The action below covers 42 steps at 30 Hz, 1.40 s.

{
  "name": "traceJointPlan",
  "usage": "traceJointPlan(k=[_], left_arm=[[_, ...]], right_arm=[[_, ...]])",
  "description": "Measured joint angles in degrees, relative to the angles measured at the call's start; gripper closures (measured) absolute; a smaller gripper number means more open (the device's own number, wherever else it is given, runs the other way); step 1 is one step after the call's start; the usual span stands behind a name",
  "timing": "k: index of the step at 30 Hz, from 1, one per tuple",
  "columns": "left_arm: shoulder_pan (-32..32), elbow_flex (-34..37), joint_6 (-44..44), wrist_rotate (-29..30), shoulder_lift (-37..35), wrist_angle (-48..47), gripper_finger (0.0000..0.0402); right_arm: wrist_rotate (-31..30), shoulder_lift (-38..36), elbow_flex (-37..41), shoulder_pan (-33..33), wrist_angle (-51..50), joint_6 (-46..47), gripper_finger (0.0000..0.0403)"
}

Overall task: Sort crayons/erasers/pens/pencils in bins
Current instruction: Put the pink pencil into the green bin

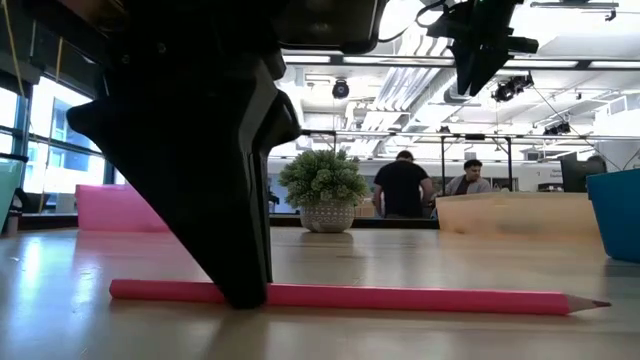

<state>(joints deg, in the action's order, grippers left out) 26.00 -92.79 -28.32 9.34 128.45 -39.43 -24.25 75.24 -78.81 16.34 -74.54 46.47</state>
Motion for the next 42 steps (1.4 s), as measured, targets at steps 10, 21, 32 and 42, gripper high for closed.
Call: traceJointPlan(k=[10, 21, 32, 42], left_arm=[[1.2, 0.5, 0.0, -0.2, -2.9, -2.1, 0.0401], [5.2, 0.4, -4.4, 4.7, -8.1, -10.1, 0.0400], [2.8, 0.3, -4.8, 1.6, -8.3, -10.3, 0.0393], [-0.3, 0.2, -3.0, -6.1, -8.4, -0.9, 0.0283]], right_arm=[[-0.1, 0.0, 0.0, 0.0, -0.1, -0.4, 0.0304], [-0.1, 0.0, 0.0, 0.0, -0.2, -0.4, 0.0304], [-0.1, 0.0, 0.0, 0.0, -0.2, -0.3, 0.0304], [-0.1, 0.0, 0.0, 0.0, -0.2, -0.5, 0.0304]])
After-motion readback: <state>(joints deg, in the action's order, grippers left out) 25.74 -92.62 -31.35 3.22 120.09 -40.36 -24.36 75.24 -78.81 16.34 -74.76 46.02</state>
